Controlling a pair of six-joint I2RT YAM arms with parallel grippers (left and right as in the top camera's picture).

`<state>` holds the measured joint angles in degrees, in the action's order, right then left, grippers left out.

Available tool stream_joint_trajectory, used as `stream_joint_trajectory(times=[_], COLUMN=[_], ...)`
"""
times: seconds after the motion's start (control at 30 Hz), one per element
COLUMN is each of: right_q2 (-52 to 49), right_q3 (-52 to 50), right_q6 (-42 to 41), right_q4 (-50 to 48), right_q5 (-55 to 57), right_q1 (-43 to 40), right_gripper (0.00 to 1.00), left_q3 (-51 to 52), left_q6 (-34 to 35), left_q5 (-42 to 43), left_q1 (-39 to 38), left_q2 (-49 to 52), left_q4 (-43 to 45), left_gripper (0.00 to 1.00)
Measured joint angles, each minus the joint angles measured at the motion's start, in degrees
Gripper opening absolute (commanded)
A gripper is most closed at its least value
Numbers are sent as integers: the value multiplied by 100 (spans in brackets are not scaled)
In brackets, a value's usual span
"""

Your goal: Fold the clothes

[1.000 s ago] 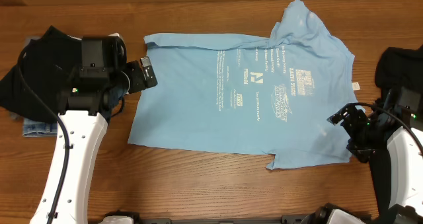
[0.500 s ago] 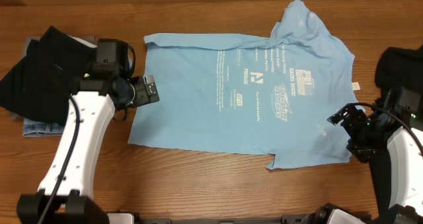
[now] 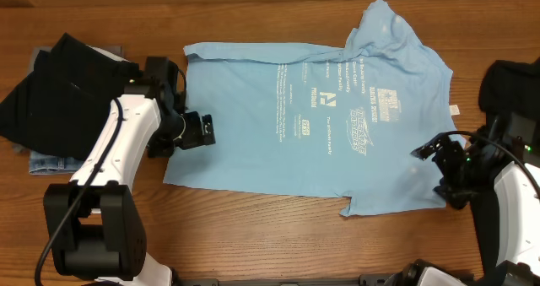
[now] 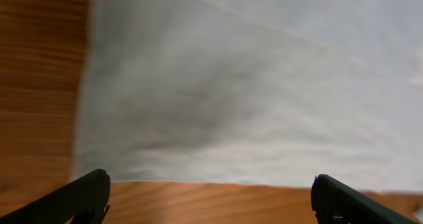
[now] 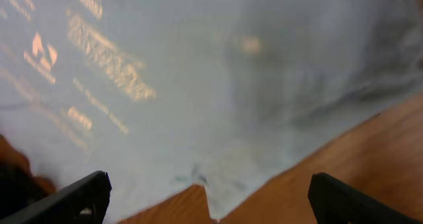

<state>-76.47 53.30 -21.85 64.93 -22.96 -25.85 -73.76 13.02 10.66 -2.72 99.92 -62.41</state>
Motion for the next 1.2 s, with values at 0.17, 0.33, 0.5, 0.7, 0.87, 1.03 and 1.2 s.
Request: stream_joint_trajectory(times=[0.17, 0.33, 0.5, 0.7, 0.87, 1.03, 1.2], right_q2=[2, 2, 2, 2, 0, 0, 2], right_q3=[0, 0, -2, -219, -529, -774, -975], right_q6=[678, 400, -149, -846, -1412, -1574, -1655], right_q4=[509, 776, 743, 382, -68, -199, -531], right_q5=[-177, 334, 949, 1453, 1644, 1943, 2194], right_q1=[0, 0, 0, 0, 0, 0, 0], right_gripper=[8, 4, 4, 4, 10, 37, 42], left_q3=[0, 0, 0, 0, 0, 0, 0], left_q6=[-280, -382, -424, -424, -424, -424, -424], left_q5=[490, 682, 719, 647, 603, 581, 564], left_q1=[0, 0, 0, 0, 0, 0, 0], left_q2=[-323, -1051, -1215, -1213, -1213, -1213, -1213], left_q4=[-61, -260, -413, -380, -382, -426, -424], left_gripper=[100, 100, 100, 100, 100, 100, 100])
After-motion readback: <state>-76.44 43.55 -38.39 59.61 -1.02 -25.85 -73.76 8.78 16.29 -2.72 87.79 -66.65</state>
